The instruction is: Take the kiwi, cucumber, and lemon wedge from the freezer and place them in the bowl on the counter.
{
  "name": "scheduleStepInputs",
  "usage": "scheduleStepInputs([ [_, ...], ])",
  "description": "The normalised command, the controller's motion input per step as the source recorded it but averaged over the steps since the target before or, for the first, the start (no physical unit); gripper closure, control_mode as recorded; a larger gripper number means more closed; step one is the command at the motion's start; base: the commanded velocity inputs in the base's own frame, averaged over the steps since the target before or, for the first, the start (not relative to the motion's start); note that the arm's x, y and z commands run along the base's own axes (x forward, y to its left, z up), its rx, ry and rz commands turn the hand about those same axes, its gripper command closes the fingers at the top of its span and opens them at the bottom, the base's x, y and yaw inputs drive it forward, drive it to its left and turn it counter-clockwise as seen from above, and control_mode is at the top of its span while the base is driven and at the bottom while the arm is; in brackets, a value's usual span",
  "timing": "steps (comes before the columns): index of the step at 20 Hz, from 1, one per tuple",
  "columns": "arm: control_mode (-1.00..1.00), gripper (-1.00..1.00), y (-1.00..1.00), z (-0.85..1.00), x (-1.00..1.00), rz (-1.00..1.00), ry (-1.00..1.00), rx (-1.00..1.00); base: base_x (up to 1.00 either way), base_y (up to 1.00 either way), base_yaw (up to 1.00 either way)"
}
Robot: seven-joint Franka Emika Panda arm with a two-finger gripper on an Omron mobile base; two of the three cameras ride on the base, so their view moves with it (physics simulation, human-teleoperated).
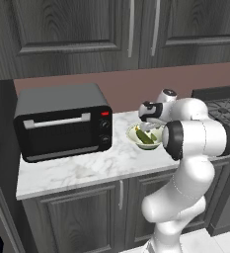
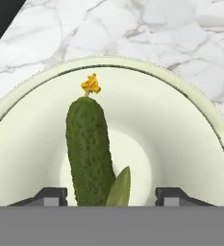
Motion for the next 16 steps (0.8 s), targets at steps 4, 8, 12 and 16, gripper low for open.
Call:
scheduleStepInputs([
  [4,-1.00,-1.00,0.00,0.05,0.00,0.00,0.00,0.00,0.00,0.00,0.00],
  [8,-1.00,-1.00,0.00,0.37,-0.18,0.00,-0.02,0.00,0.00,0.00,0.00],
  [12,-1.00,-1.00,0.00,0.53,-0.57,0.00,-0.10,0.00,0.00,0.00,0.00],
  [16,-1.00,-1.00,0.04,0.60,-0.93,-0.01,-0.12,0.00,0.00,0.00,0.00],
])
